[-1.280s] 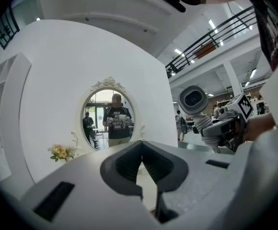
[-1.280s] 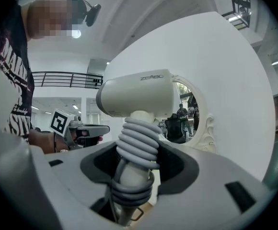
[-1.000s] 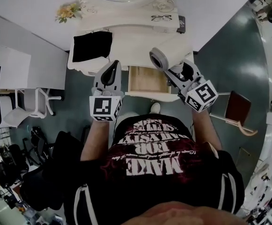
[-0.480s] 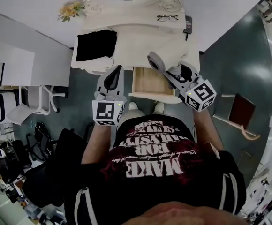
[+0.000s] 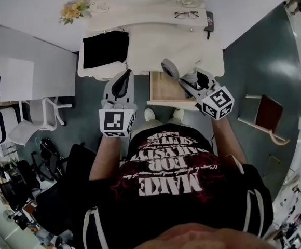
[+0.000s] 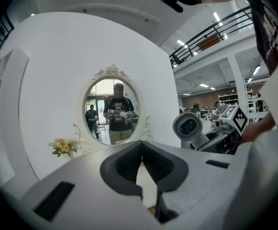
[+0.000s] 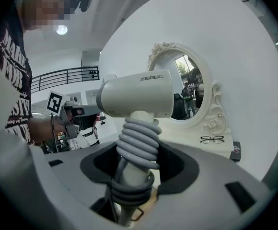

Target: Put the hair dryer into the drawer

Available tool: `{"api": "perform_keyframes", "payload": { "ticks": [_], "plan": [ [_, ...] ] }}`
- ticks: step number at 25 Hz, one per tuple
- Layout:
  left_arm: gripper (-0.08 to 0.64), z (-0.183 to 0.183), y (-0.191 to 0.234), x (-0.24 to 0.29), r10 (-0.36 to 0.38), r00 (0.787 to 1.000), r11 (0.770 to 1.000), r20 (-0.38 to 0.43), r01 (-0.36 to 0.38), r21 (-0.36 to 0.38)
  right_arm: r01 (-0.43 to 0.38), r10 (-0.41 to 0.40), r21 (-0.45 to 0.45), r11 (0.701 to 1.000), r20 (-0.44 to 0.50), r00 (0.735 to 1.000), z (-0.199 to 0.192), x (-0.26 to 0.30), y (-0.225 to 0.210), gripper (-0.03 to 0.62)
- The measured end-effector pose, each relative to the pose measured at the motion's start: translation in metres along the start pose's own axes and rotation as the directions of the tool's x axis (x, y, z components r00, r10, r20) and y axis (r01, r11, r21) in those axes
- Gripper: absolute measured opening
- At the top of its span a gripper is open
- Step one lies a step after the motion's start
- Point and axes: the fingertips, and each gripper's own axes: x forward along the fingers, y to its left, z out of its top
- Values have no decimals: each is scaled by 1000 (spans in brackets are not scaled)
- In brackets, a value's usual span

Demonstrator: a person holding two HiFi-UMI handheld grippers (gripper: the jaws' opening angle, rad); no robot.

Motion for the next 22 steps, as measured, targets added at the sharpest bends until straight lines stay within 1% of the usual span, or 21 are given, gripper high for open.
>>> {"api": "perform_keyframes", "payload": {
  "ticks": [5, 9, 15, 22],
  "plan": [
    [4, -9, 15, 1, -10, 1000, 1000, -10, 10, -12, 5, -4, 6, 1000, -49, 999, -21, 15, -3, 233],
    [5, -18, 13, 0, -29, 999, 999, -22, 29, -14, 8, -9, -5, 1000, -91, 996, -43, 20, -4, 233],
    [5, -21, 16, -2, -33, 999, 999, -26, 33, -21, 29, -26, 16, 999, -142, 990, -77, 30, -11, 233],
    [5, -23, 22, -7, -28, 999, 999, -31, 27, -23, 27, -24, 11, 1000, -231, 973, -117, 40, -8, 233]
  ]
}}
